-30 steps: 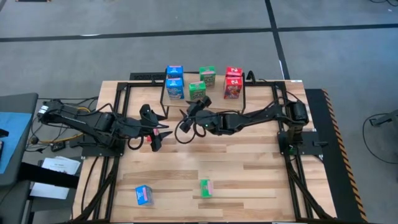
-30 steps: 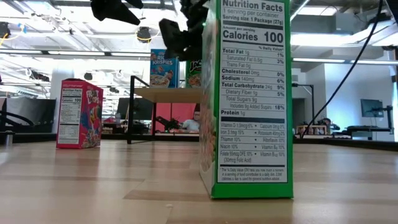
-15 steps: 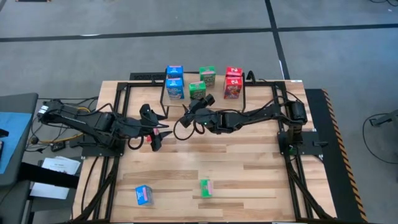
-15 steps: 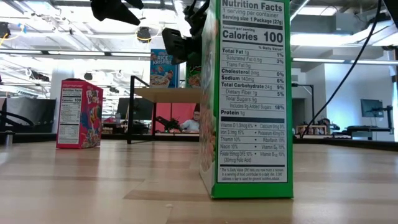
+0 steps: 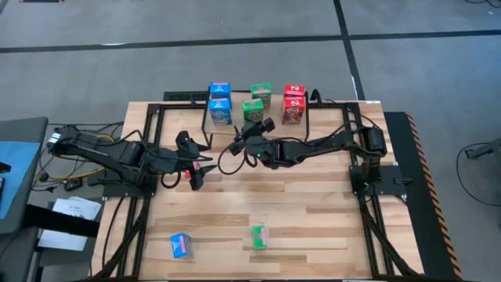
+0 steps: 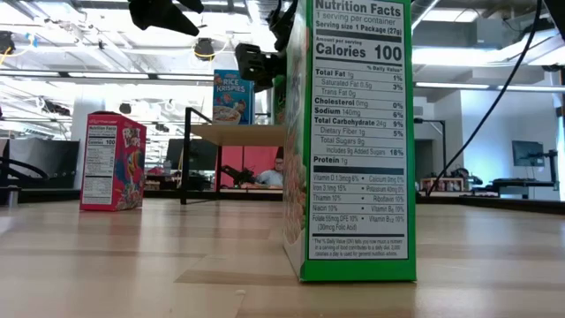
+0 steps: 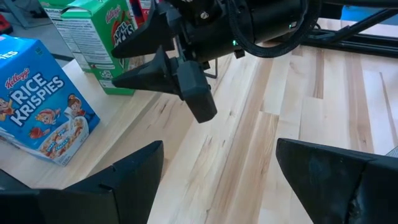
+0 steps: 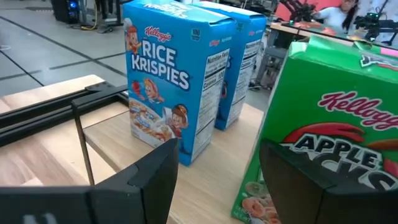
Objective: Stack cereal on shelf
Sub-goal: Put the top green cereal box on the shelf aligned with the other green cereal box
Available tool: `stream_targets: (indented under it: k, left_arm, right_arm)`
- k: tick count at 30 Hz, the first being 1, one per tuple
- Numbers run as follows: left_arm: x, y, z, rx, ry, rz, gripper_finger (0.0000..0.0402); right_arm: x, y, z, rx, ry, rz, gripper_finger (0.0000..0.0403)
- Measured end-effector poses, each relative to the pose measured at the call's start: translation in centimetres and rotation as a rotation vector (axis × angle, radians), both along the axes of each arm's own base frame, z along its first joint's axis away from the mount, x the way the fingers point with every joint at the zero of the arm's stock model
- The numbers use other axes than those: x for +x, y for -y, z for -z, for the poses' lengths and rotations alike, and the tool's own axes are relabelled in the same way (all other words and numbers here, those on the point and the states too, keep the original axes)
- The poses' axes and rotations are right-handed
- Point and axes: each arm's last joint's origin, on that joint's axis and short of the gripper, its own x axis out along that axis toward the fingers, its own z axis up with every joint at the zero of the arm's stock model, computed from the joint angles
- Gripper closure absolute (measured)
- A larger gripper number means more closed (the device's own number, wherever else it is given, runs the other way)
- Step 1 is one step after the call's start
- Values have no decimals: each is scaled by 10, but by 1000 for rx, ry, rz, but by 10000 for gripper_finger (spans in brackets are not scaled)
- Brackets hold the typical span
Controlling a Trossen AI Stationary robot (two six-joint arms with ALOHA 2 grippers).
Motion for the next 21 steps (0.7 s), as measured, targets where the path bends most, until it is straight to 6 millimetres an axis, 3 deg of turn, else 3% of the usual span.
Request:
stream_targets:
  k: [15, 21]
  left_arm:
    - [0, 0, 0, 0, -1, 0, 99]
    - [0, 0, 0, 0, -1, 0, 99]
  right_arm:
    - [-4, 2, 1, -27, -5, 128, 154]
    - [-3, -5, 0, -23, 6, 98, 154]
